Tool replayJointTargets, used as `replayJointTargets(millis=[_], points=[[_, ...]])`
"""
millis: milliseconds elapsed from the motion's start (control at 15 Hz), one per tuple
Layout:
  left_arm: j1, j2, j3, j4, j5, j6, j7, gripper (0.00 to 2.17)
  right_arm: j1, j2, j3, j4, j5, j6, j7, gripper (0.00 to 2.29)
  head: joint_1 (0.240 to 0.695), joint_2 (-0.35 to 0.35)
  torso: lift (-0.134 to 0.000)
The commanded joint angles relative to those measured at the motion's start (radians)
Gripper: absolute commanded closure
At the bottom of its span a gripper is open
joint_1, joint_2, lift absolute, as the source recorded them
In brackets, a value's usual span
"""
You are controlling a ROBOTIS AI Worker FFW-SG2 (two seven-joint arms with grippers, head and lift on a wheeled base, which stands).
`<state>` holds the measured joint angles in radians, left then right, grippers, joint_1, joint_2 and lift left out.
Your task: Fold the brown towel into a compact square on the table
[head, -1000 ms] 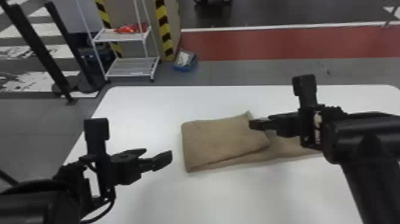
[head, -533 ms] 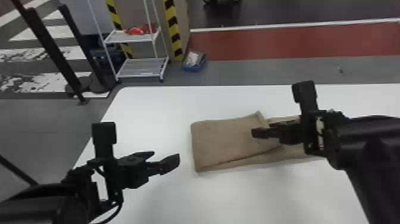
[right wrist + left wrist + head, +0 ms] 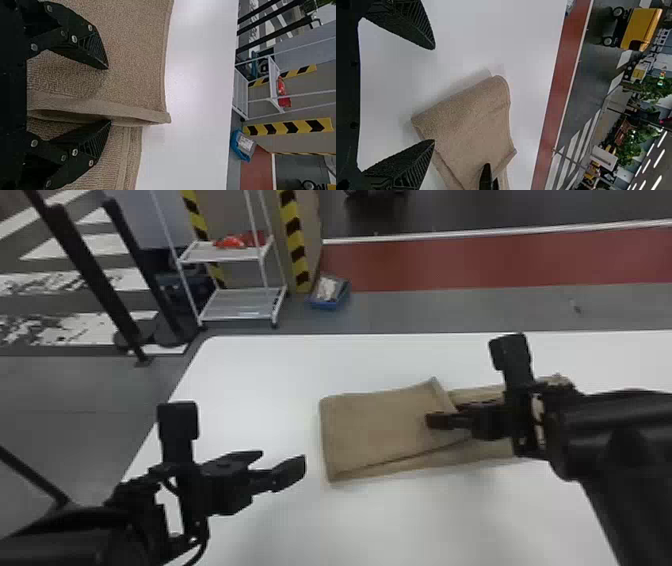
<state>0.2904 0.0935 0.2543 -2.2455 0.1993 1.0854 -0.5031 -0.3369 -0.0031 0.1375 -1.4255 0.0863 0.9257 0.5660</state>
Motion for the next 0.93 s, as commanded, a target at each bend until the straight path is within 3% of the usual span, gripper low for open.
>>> replayJointTargets(millis=[0,867], points=[[0.001,0.0,-0.003,0.0,-0.001,0.0,0.0,0.04,0.012,0.004,-0.013,-0.009,-0.011,0.0,0.0,0.46,0.695,0.171,-0.123],[0.003,0.0,0.008,0.004,0.0,0.0,0.0,0.04,-0.004,0.004,-0.036,-0.073,0.012,0.104,0.008,0.4,0.695,0.155,-0.123]])
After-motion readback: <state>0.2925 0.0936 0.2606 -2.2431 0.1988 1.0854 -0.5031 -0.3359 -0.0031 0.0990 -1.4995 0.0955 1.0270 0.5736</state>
